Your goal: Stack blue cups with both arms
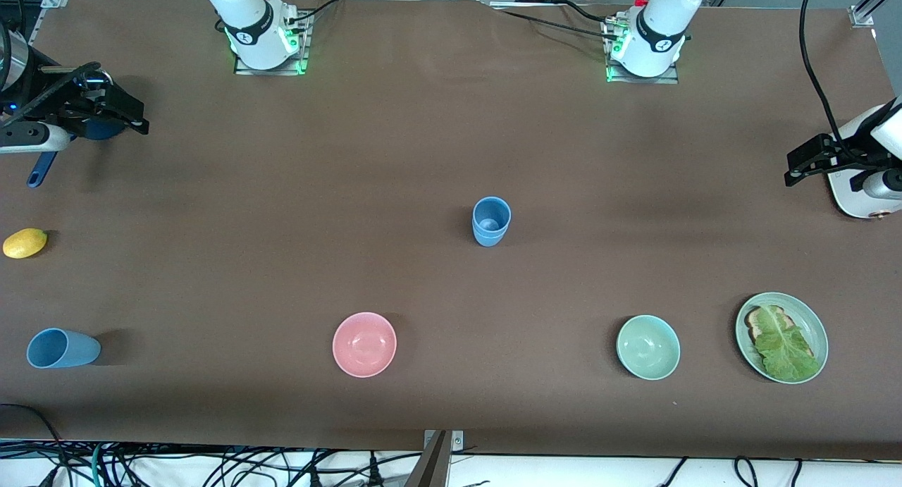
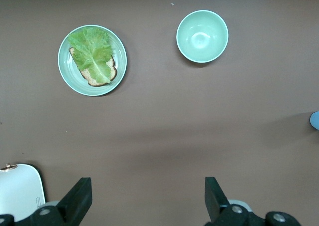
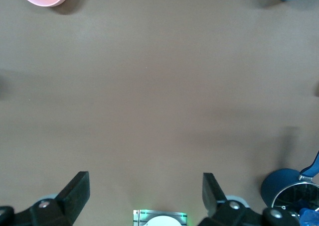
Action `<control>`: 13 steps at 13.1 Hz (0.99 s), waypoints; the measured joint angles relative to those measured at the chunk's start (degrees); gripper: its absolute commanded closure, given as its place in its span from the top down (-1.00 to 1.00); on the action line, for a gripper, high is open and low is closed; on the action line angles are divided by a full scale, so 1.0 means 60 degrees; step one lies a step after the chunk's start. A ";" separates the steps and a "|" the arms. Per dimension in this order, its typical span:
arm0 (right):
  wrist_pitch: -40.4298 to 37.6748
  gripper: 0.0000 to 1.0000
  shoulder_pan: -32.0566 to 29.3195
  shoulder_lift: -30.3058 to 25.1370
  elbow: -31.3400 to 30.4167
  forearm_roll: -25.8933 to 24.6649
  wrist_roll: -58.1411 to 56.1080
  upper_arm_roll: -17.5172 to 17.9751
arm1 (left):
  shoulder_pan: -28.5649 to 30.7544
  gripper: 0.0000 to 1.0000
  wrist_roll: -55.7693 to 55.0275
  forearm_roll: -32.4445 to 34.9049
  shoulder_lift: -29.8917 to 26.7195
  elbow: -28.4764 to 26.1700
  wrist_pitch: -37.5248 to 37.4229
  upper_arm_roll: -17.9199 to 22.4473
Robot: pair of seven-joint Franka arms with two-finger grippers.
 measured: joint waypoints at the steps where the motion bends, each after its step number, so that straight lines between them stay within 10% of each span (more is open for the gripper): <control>1: 0.0000 1.00 0.0000 0.0002 0.0000 0.0000 0.0000 0.0000 | 0.0000 1.00 0.0000 0.0000 -0.0003 0.0000 -0.0011 0.0000; 13: 0.0070 1.00 0.0000 0.0148 0.0002 0.0000 0.0000 0.0008 | 0.0001 1.00 0.0000 0.0000 -0.0016 0.0008 -0.0076 0.0001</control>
